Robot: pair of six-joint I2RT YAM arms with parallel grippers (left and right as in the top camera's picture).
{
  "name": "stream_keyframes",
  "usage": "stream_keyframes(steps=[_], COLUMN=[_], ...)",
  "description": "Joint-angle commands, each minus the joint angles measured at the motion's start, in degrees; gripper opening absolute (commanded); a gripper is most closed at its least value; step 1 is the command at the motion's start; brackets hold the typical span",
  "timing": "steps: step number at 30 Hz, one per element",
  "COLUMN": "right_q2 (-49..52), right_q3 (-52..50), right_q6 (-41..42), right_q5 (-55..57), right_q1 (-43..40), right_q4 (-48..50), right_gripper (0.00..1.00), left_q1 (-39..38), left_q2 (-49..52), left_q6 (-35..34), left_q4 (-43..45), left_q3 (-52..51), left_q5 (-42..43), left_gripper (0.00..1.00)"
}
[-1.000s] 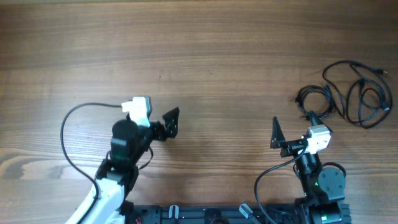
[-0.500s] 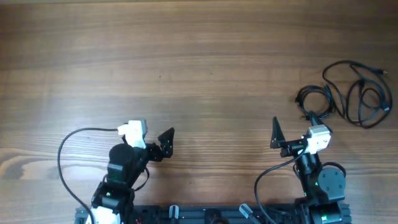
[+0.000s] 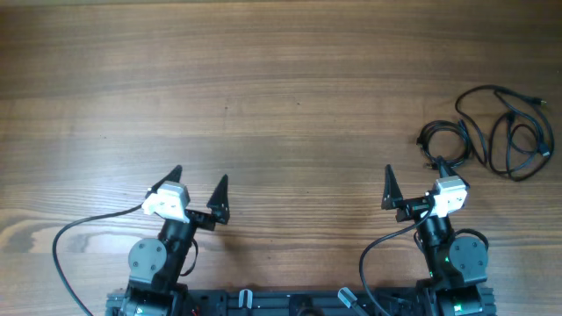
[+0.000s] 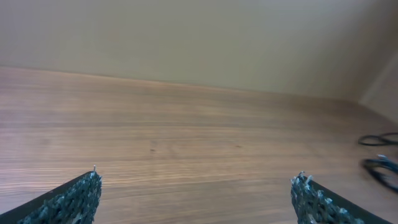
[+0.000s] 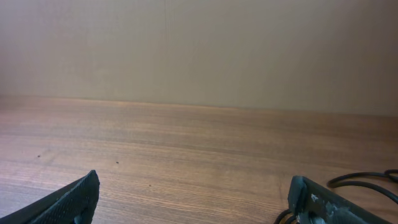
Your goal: Untangle cables
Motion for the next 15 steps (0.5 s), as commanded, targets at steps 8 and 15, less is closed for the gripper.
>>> stream_keyframes(steps=[8,15], right_q2=[-0.39,-0.39], right_q3=[-0.04,-0.04], right_q6=[-0.70,-0.70], right_q5=[-0.70,-0.70], right_q1=[0.17,0.17], right_q4=[0.20,0.20], right_gripper=[1.00,1.00], left_q1=[5.29,5.29], left_q2=[-0.61,-0.61], left_q6=[11.78,11.82], left_q4=[-0.66,-0.46], left_q3=[-0.13,-0.13], left_q5=[0.28,0.28], left_gripper=[1.00,1.00])
